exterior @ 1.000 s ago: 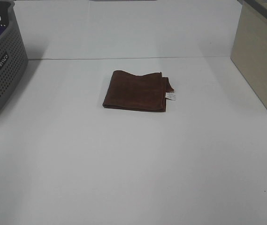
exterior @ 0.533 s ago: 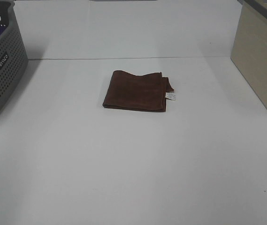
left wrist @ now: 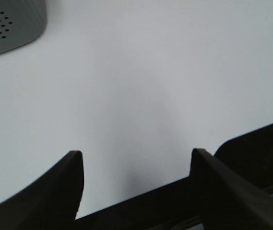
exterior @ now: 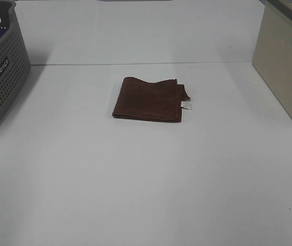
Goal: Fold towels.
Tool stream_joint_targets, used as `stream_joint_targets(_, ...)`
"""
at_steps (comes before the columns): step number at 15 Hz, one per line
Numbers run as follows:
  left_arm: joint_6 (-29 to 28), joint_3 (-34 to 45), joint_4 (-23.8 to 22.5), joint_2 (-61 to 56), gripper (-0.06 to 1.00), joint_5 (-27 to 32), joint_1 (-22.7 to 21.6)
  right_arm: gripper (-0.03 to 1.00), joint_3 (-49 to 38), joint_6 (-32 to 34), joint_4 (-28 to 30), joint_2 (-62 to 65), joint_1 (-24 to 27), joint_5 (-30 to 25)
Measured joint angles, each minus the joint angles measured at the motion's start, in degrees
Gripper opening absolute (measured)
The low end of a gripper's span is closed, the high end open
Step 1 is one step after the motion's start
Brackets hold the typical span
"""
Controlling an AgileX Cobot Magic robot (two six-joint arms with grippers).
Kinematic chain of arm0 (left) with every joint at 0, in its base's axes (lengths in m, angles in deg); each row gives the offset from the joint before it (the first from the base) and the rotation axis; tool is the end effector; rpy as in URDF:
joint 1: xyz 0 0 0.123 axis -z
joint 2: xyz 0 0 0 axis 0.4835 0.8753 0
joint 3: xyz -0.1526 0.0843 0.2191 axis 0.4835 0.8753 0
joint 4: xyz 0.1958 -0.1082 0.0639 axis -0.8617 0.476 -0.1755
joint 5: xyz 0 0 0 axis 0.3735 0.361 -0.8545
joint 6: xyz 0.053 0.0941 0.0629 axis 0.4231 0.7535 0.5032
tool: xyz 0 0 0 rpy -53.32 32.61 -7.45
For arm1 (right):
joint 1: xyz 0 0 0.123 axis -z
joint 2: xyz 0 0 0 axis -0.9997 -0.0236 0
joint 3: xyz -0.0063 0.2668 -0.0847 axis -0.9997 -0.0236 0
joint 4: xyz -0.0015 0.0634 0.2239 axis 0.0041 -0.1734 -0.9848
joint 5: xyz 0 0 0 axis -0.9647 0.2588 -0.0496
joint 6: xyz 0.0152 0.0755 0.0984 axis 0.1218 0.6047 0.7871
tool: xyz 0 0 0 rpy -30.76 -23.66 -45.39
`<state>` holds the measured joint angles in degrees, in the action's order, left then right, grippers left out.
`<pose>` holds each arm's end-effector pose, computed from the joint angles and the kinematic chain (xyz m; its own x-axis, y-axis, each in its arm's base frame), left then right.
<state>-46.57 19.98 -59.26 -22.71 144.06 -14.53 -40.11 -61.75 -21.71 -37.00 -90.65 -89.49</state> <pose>0.0584 -0.0169 0.2414 -0.7038 0.1820 -0.6867 0.2591 0.9658 -0.0095 0.0376 0.0110 0.2508 -0.6053 -0.1127 -0.7880 -0.1523 0.9880 -0.0243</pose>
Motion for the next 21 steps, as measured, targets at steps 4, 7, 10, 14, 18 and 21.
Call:
stream_joint_targets(4, 0.1, 0.1, 0.0, -9.6, 0.60, 0.0, -9.7, 0.76, 0.0, 0.0, 0.0, 5.3, 1.4, 0.2)
stream_joint_targets(7, 0.1, 0.1, -0.1, -16.0, 0.60, 0.1, -11.7, 0.76, 0.0, 0.0, 0.0, 10.7, 1.4, 0.2)
stream_joint_targets(10, 0.1, 0.1, -0.1, -20.6, 0.60, 0.1, -11.7, 0.76, 0.0, 0.0, 0.0, 11.7, 1.4, 0.2)
stream_joint_targets(14, 0.1, 0.1, -0.1, -21.1, 0.60, 0.1, -11.7, 0.76, 0.0, 0.0, -0.1, 11.7, 1.4, 0.2)
stream_joint_targets(18, 0.1, 0.1, -0.1, -21.2, 0.60, 0.1, -11.7, 0.76, 0.0, 0.0, -0.1, 11.7, 1.4, 0.2)
stream_joint_targets(21, 0.1, 0.1, -0.1, -21.2, 0.60, 0.1, -11.7, 0.76, 0.0, 0.0, -0.1, 11.7, 1.4, 0.2)
